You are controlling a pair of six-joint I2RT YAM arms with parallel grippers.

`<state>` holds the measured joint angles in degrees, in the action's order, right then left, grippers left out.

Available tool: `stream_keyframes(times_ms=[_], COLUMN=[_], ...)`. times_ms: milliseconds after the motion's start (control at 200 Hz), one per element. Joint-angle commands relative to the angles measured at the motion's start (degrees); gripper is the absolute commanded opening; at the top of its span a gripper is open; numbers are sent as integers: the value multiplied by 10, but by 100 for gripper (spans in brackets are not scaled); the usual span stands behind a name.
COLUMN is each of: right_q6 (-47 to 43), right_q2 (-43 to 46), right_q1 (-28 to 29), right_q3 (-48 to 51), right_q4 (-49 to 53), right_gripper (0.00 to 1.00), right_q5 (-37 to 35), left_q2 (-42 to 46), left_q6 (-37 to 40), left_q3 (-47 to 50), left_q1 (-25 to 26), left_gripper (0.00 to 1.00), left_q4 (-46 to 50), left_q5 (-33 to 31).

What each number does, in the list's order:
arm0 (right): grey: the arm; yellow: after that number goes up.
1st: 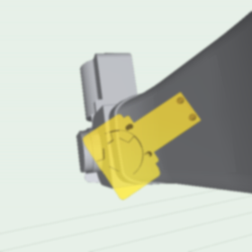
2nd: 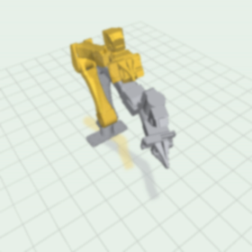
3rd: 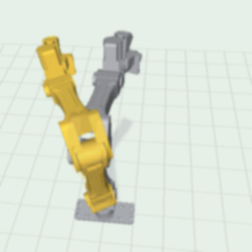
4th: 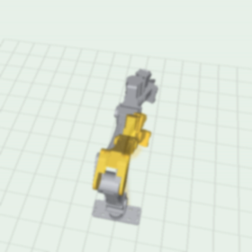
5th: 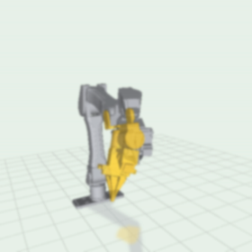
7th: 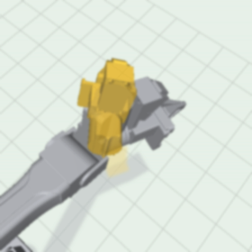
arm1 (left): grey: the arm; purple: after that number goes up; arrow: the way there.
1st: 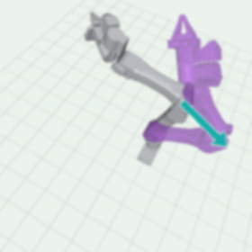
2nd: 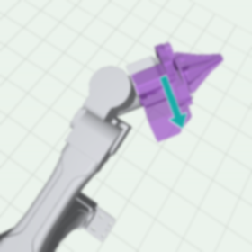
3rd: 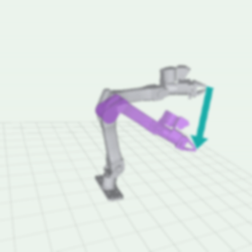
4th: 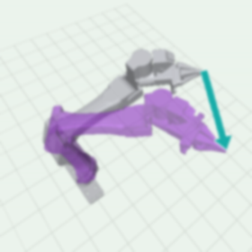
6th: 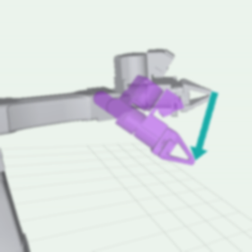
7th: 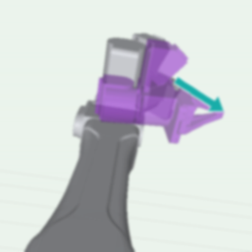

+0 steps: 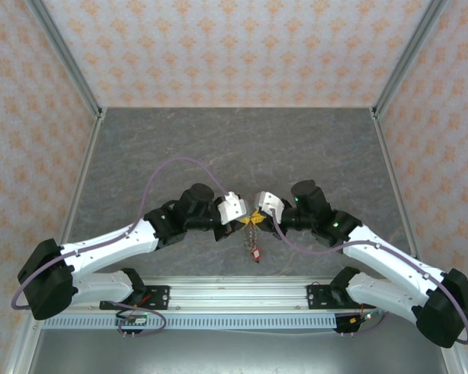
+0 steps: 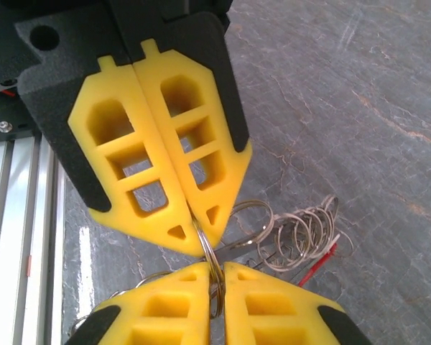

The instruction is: Put the keys on the keyring

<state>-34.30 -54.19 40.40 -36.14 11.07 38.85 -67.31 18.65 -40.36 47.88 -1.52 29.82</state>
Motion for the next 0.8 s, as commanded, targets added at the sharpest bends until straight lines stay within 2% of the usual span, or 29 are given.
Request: stream_keyframes(times_ms=[0, 140, 365, 591, 651, 701, 796], right_q6=[31, 62, 73, 65, 60, 53, 33], right_q2=[7, 13, 8, 1, 0, 0, -2], right_q1=[0, -3, -8, -10, -9, -9, -9], right_q3=[19, 43, 42, 37, 25, 13, -6], right_q4=[-45, -101, -108, -100, -82, -67, -39], right_gripper=[12, 13, 13, 4, 3, 2, 2], right_q5=[10, 20, 40, 35, 35, 38, 39], left_q2=[27, 24, 30, 33, 33, 30, 23], left_q6=[-27, -36, -56, -77, -71, -56, -21], left_q3=[16, 18, 36, 50, 45, 32, 9], left_q1=[-6, -6, -9, -12, -12, -12, -12], left_gripper=[0, 0, 0, 0, 0, 9, 15], left_q4=[-73, -84, -122, -158, -139, -98, -32], left_q5=[44, 59, 73, 72, 61, 50, 31])
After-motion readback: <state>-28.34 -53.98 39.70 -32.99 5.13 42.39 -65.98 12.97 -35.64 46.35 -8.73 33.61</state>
